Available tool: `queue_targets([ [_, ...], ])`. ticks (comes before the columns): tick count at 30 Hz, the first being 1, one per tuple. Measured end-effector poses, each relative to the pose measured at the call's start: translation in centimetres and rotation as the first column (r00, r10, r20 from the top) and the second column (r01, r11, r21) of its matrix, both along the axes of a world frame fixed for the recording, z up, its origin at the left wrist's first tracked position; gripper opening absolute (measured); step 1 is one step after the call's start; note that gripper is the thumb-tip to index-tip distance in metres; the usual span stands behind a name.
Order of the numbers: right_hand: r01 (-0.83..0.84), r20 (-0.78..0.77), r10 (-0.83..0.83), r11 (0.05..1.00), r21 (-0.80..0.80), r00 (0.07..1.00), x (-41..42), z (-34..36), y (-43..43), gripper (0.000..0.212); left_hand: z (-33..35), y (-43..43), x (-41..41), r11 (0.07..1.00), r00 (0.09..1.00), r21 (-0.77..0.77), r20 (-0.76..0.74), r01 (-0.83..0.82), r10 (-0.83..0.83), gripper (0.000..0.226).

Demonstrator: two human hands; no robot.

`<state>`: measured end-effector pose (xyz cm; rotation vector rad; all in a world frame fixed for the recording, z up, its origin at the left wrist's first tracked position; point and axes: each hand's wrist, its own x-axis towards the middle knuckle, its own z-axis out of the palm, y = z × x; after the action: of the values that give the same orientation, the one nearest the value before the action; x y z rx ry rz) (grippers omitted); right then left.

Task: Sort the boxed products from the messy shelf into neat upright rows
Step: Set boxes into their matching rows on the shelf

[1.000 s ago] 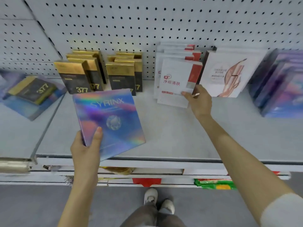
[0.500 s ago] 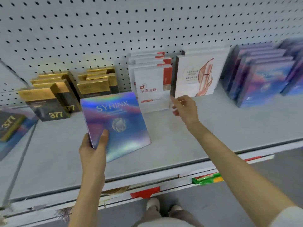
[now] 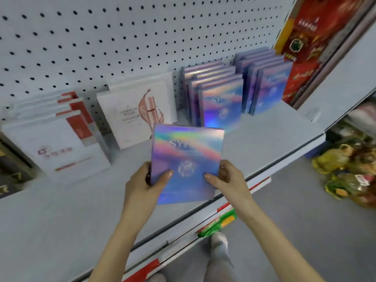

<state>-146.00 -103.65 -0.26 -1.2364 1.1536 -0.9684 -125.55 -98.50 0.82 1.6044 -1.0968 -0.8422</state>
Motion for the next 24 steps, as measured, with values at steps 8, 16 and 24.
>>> queue_targets([
  [8, -0.062, -0.149, 0.039, 0.987, -0.151, 0.988, -14.8, 0.4, -11.8, 0.028, -1.6, -10.3, -14.0, 0.995, 0.995, 0.098, 0.101, -0.024, 0.014, 0.014],
  [16, -0.081, -0.218, 0.040, 0.980, -0.183, 0.975, -26.0, -0.6, -24.2, 0.031, -2.7, -20.9, -25.3, 0.994, 0.989, 0.106, 0.141, 0.033, -0.048, 0.013],
  [24, -0.052, -0.324, -0.044, 0.958, -0.283, 0.945, -27.0, -2.2, -32.7, 0.026, -2.7, -27.4, -28.1, 0.988, 0.970, 0.059, 0.210, -0.142, 0.127, 0.017],
])
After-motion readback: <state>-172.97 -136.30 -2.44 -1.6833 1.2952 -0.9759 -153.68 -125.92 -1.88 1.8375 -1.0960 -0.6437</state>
